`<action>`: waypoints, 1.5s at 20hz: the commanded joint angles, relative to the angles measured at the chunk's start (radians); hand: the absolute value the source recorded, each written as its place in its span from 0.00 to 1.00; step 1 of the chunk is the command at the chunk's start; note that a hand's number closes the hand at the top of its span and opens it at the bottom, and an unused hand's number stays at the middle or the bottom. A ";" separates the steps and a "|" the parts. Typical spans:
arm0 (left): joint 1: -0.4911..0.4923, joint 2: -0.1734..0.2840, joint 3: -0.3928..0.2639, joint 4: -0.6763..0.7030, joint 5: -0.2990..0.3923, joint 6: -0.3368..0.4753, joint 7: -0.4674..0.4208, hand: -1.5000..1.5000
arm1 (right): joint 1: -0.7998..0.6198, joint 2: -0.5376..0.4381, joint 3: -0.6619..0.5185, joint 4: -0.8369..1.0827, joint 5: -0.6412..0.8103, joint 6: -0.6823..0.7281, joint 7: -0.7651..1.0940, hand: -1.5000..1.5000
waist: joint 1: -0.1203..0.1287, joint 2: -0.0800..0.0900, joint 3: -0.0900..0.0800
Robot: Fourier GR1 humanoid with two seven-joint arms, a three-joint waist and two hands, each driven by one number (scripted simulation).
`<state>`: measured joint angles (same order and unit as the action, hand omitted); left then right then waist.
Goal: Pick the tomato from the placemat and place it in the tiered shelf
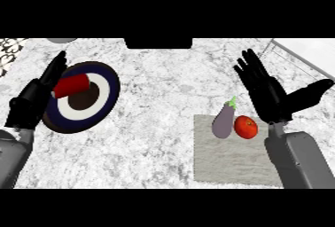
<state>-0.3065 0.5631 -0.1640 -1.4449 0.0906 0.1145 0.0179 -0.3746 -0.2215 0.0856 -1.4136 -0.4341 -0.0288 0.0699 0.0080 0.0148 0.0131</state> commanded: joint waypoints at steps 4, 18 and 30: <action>0.093 -0.052 0.048 -0.085 0.084 0.004 0.048 0.50 | -0.045 -0.119 -0.261 0.098 -0.107 0.104 -0.180 1.00 | 0.016 -0.015 -0.011; 0.243 -0.141 0.051 -0.296 0.127 0.014 0.165 0.50 | 0.264 -0.314 -0.225 0.099 -0.035 0.294 0.028 0.00 | -0.009 -0.019 -0.013; 0.208 -0.197 0.076 -0.176 0.095 -0.022 0.098 0.50 | 0.253 -0.465 -0.122 -0.122 0.146 0.330 0.273 0.00 | -0.012 -0.016 -0.014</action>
<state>-0.0758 0.3766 -0.1083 -1.6366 0.1784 0.1066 0.1126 -0.1430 -0.6840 -0.0845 -1.4593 -0.3420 0.2905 0.2883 -0.0020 -0.0013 -0.0010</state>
